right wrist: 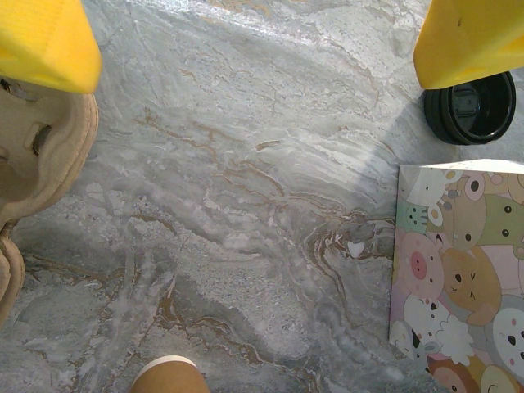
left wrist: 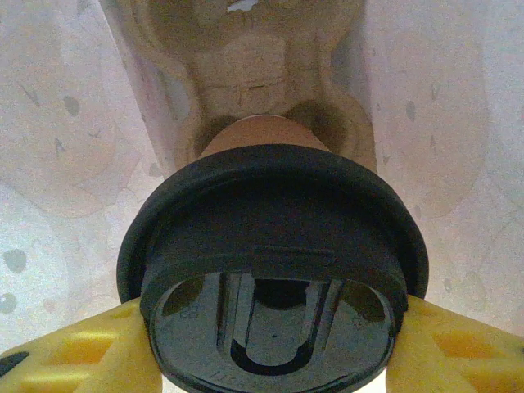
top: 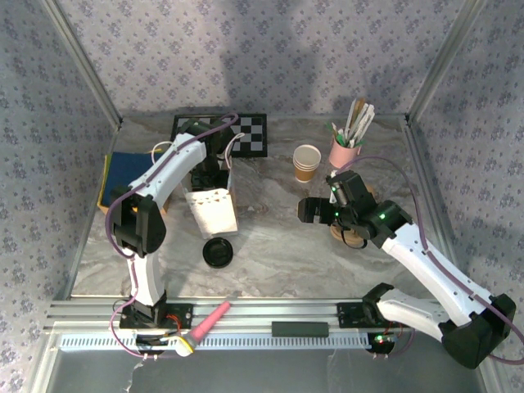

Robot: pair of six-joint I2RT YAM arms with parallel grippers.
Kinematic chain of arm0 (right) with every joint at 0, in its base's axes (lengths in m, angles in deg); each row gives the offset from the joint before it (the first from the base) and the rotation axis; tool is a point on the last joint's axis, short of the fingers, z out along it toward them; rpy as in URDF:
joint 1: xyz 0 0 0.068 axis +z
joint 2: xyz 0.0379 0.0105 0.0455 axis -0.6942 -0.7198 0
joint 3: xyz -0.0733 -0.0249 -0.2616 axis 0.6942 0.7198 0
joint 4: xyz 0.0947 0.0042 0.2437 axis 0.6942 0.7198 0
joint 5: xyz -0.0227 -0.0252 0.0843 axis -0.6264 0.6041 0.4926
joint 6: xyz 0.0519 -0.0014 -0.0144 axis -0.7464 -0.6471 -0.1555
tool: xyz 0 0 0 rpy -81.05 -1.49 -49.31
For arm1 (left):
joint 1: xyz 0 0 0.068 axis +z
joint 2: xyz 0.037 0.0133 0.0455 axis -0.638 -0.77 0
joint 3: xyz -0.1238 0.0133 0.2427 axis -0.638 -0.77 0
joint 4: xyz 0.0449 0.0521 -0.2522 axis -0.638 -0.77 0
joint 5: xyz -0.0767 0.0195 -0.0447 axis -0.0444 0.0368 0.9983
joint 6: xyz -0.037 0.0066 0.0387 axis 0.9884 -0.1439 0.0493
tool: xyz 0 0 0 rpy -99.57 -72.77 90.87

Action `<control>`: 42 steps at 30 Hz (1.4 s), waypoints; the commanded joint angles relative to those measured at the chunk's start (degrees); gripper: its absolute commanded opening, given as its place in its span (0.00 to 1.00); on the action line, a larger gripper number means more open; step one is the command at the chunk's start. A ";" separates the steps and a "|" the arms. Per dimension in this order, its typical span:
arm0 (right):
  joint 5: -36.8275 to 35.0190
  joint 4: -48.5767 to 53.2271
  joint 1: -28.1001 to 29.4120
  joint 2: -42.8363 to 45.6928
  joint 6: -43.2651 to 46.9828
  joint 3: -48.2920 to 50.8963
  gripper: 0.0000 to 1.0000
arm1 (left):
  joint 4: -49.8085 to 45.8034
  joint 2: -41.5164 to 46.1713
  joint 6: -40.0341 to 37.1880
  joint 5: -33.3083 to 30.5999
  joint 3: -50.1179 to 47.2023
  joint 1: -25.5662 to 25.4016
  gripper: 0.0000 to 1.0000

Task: Pack the takeout coffee

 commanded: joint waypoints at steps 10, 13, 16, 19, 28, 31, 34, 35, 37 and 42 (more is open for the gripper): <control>-1.03 -0.03 0.46 -0.26 -0.36 -0.87 1.00 | -2.10 1.00 -0.20 -0.15 0.11 -0.11 0.55; -0.98 -0.05 0.46 -0.25 -0.43 -0.88 1.00 | -2.06 1.11 -0.20 -0.09 -0.03 -0.15 0.54; -0.89 -0.04 0.54 -0.12 -0.44 -0.80 1.00 | -2.11 1.10 -0.29 -0.02 -0.05 -0.08 0.54; -0.89 -0.01 0.54 -0.08 -0.29 -0.87 1.00 | -2.22 1.15 -0.20 0.09 -0.15 -0.18 0.54; -0.89 -0.16 0.54 -0.40 -0.14 -1.08 1.00 | -1.98 1.48 -0.11 0.19 -0.96 -0.33 0.54; -0.89 -0.22 0.51 -0.43 -0.24 -1.09 1.00 | -1.92 1.58 -0.19 0.20 -1.19 -0.32 0.54; -0.75 -0.21 0.53 -0.39 -0.27 -1.09 1.00 | -1.76 1.54 -0.11 0.26 -1.28 -0.29 0.54; -0.79 -0.23 0.51 -0.38 -0.27 -1.11 1.00 | -1.71 1.54 -0.18 0.36 -1.30 -0.34 0.54; -0.62 -0.20 0.52 -0.38 -0.19 -1.11 1.00 | -1.79 1.63 -0.11 0.27 -1.28 -0.32 0.54; -0.21 -0.32 0.54 -0.21 -0.03 -1.06 1.00 | -1.86 1.89 -0.08 0.22 -1.55 -0.33 0.54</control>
